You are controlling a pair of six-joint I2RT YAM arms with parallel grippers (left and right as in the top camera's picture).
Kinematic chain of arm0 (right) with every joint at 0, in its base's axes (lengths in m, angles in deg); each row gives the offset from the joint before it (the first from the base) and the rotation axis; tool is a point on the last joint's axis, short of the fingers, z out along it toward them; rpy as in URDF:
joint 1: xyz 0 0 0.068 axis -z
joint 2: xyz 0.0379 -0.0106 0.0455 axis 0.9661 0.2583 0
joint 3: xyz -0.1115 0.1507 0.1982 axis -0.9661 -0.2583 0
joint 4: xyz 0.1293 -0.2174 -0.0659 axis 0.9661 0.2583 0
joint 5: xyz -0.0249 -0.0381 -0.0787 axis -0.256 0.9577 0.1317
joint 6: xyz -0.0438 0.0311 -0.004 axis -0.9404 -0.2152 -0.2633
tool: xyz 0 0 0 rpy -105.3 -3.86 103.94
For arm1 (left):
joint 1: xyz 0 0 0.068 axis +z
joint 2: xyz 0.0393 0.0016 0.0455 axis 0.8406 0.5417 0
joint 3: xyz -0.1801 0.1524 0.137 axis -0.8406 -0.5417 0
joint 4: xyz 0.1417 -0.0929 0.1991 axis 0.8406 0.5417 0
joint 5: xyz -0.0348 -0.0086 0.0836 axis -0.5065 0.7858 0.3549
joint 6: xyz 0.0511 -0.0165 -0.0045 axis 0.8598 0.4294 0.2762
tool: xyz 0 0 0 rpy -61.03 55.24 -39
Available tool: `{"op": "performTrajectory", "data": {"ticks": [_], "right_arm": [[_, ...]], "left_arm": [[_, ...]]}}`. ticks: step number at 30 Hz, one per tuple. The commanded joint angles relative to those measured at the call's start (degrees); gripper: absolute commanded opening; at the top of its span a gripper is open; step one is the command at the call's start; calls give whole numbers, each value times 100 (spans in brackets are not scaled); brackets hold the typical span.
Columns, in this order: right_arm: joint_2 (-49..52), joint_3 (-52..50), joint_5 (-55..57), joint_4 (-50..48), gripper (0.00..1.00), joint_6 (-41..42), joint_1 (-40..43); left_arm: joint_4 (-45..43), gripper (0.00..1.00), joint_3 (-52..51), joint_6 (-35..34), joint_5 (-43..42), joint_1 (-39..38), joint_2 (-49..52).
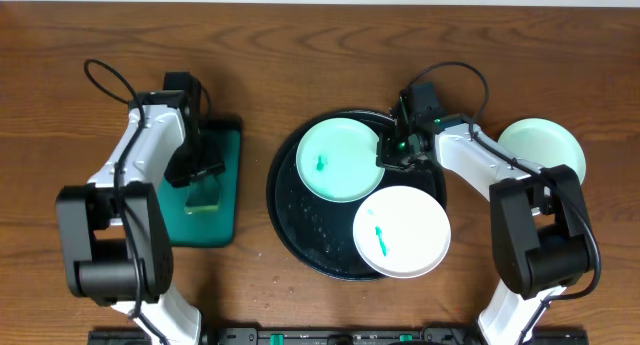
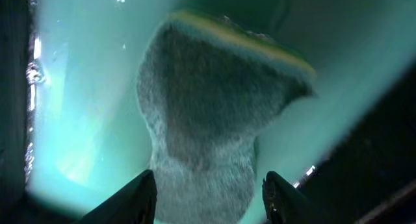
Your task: Clean dirty plates on tray and stack at the side
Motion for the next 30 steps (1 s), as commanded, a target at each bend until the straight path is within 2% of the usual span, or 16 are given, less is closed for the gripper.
{"op": "performTrajectory", "data": {"ticks": [1,4,10,14,20,30], "right_arm": [[166,-4,-9,-20,1,-63,-37],[166,-4,-28,13,1,-63,-37],[166,-4,-31,83,1,-63,-37],[166,-4,-28,118,1,-85,-37],[166,-4,-28,122,1,-85,-37],[166,-4,-26,94,1,-192,-37]], "left_arm": [[-94,49,-59,11,153,15,254],[-173,42,-59,11,153,37,426],[-319,40,-61,13,155,48,807],[-354,8,-59,13,151,46,837],[-348,7,-59,15,146,46,632],[-400,7,-59,339,-374,-302,-1300]]}}
